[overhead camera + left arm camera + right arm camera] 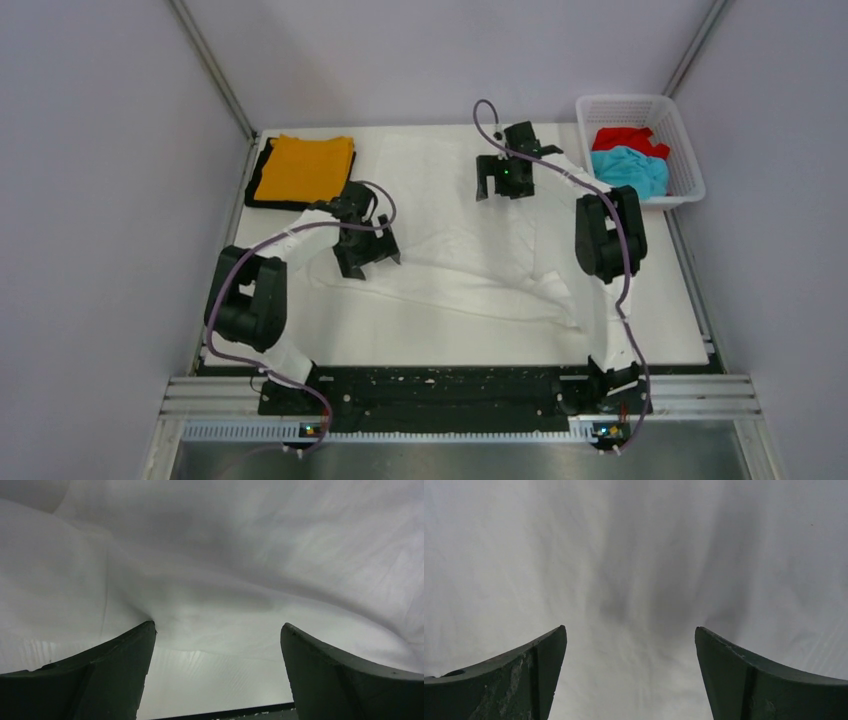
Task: Fold and stack the t-shirts
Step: Flatten out the tshirt
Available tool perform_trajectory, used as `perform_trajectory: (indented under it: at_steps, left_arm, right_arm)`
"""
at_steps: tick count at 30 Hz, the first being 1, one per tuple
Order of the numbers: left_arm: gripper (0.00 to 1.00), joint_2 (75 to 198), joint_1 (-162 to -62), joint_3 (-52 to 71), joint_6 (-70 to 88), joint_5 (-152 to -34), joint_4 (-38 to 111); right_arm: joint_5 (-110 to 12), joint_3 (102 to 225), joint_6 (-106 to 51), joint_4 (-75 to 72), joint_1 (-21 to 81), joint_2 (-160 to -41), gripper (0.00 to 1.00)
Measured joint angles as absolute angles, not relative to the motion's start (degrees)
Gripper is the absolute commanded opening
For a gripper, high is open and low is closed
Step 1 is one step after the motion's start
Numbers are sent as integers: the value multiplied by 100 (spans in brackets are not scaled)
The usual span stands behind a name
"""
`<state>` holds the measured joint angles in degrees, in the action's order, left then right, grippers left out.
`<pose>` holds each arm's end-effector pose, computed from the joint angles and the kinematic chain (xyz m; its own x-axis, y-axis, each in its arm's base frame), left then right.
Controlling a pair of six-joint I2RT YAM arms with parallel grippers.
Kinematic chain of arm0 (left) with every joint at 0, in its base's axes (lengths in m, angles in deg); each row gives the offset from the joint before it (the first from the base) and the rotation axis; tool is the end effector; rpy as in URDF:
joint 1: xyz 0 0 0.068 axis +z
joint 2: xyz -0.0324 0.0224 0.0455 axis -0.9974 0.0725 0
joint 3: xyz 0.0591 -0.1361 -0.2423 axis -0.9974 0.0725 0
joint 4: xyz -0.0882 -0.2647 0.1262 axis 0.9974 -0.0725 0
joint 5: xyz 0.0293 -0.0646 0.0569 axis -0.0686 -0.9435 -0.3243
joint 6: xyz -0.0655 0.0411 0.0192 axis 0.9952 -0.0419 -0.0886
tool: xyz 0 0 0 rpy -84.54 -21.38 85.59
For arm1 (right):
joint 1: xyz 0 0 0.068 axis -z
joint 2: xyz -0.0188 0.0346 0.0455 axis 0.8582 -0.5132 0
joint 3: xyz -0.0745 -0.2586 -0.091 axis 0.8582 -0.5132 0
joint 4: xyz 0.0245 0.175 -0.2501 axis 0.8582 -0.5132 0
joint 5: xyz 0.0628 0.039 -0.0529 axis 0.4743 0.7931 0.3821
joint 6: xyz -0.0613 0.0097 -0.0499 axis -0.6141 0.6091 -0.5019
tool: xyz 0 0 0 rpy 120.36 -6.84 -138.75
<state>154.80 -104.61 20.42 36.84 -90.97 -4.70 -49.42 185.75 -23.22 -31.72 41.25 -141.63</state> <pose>0.3403 -0.1236 0.1510 -0.9168 -0.3534 -0.1857 -0.2934 0.9119 -0.2871 0.5109 0.1743 0.1637 -0.8382 -0.0732 -0.5405 -0.2223 0.9508 0.2160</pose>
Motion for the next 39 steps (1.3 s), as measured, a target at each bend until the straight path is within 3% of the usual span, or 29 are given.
perform_trajectory:
  at_steps: [6,12,18,22,29,35,39]
  left_arm:
    - [99,16332,-10343,1659,3778,-8973,-179]
    - [99,17477,-9984,79,3789,-9023,-607]
    - [99,19394,-9759,-2970,3505,-9425,-863]
    - [99,20819,-9768,-5241,3446,-9987,-513]
    - [99,21018,-9927,-5222,3527,-10933,488]
    - [99,20614,-10137,-4686,3168,-10619,457]
    - [99,19635,-10201,-3709,2913,-10046,204]
  right_arm:
    - [-4925,18558,-2355,-2903,4125,-14456,97]
    - [-5017,16542,-2232,-2287,4123,-13210,96]
    - [-4606,14578,-1941,-2201,3839,-11660,96]
    - [-3720,14245,-1981,-2488,2943,-11344,96]
    - [-2822,14543,-2320,-2837,2318,-11497,98]
    - [-3441,14982,-2387,-2892,2538,-11186,99]
    - [-4083,15019,-2241,-2837,3111,-10867,99]
